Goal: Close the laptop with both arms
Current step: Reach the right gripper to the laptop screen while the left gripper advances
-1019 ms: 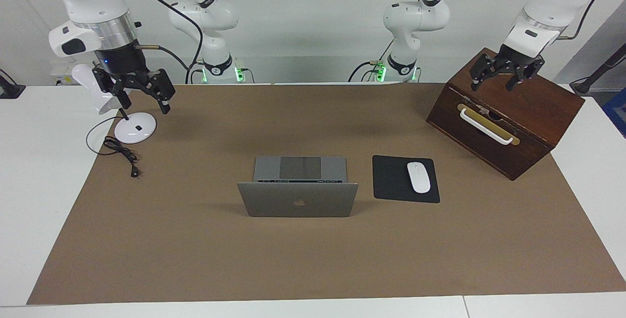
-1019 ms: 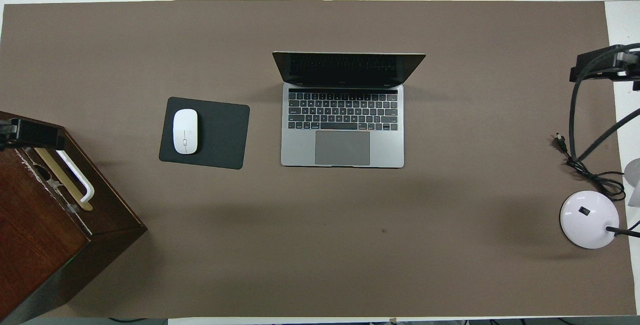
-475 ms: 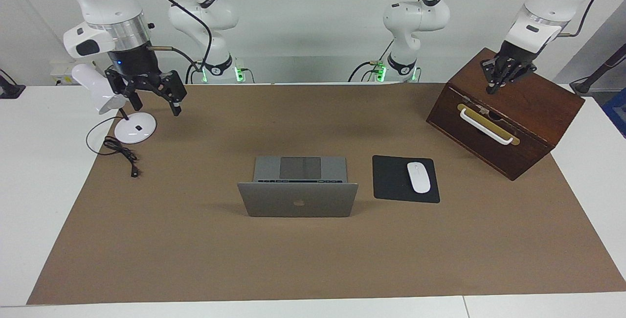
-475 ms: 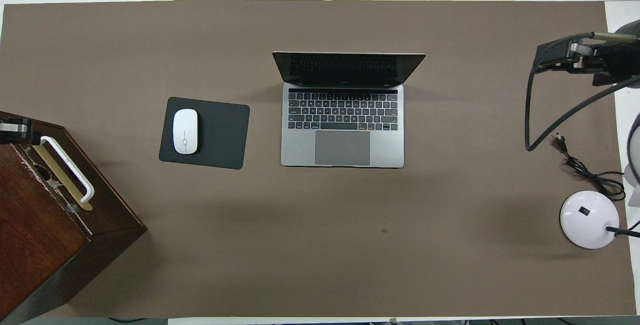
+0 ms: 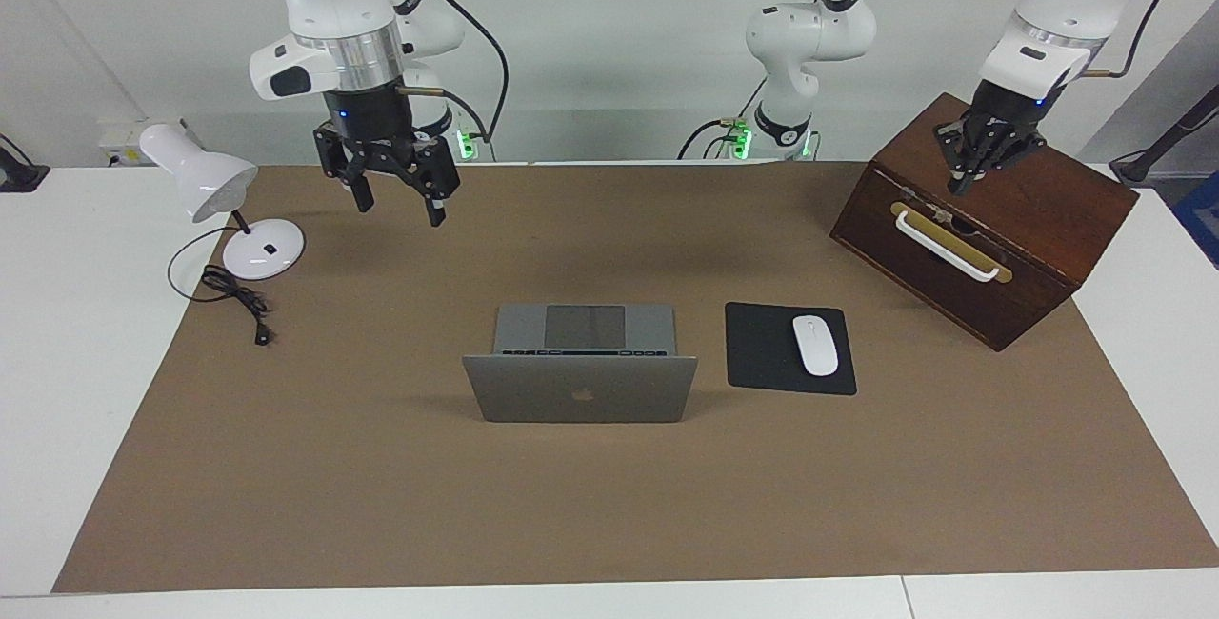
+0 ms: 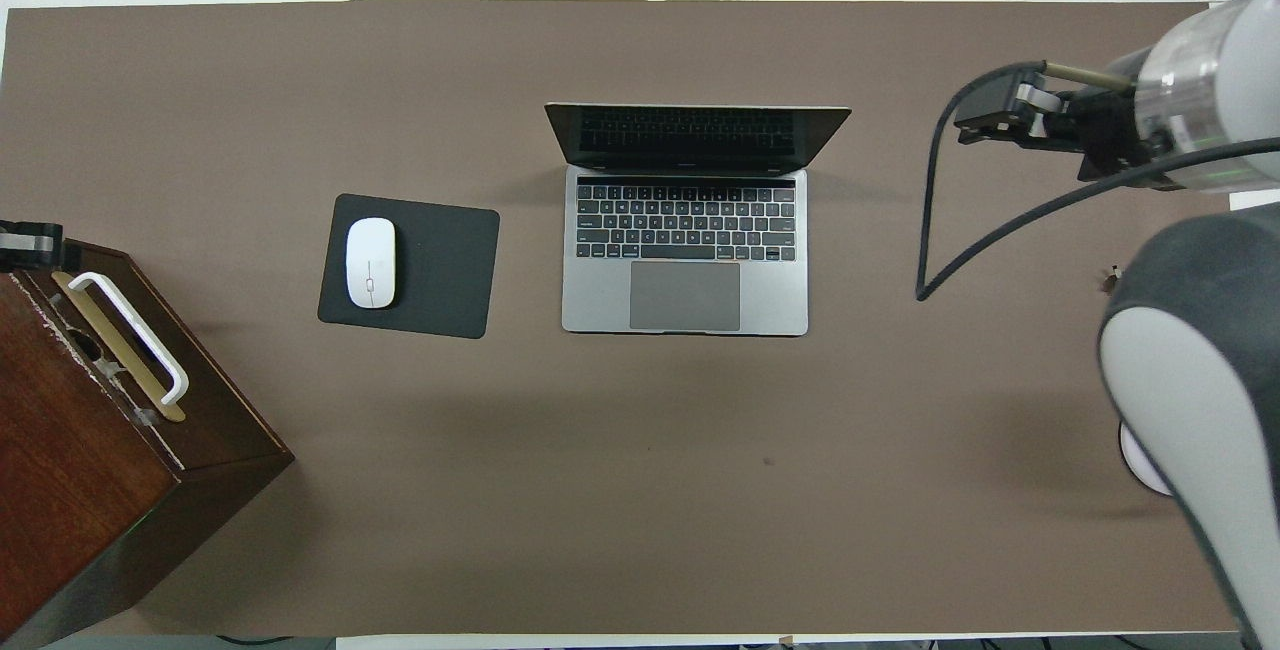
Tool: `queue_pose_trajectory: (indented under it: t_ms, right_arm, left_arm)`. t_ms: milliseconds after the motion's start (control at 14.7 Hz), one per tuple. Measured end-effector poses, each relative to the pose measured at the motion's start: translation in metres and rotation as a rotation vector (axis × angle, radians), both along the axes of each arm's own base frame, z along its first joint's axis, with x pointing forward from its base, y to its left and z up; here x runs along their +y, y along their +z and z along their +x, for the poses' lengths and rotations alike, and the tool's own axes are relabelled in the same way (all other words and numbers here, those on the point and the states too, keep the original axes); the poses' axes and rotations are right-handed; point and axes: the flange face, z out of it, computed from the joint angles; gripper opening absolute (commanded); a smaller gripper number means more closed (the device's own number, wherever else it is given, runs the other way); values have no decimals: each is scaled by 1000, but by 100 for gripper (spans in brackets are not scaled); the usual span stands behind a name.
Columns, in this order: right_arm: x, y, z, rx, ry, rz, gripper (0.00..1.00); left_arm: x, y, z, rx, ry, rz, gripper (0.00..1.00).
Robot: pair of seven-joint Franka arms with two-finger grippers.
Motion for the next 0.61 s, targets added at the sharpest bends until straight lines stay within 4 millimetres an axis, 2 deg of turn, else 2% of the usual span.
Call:
queue_pose_trajectory:
  t_ms: [136, 340, 611]
  right_arm:
    - [23, -8, 2, -19, -29, -11, 100]
    - [48, -26, 9, -46, -1, -79, 100]
    - [70, -46, 20, -56, 159, -193, 100]
  left_arm:
    - [-15, -22, -4, -50, -19, -23, 0]
    - [-33, -54, -25, -103, -38, -63, 0]
    - [-66, -71, -53, -159, -102, -80, 0]
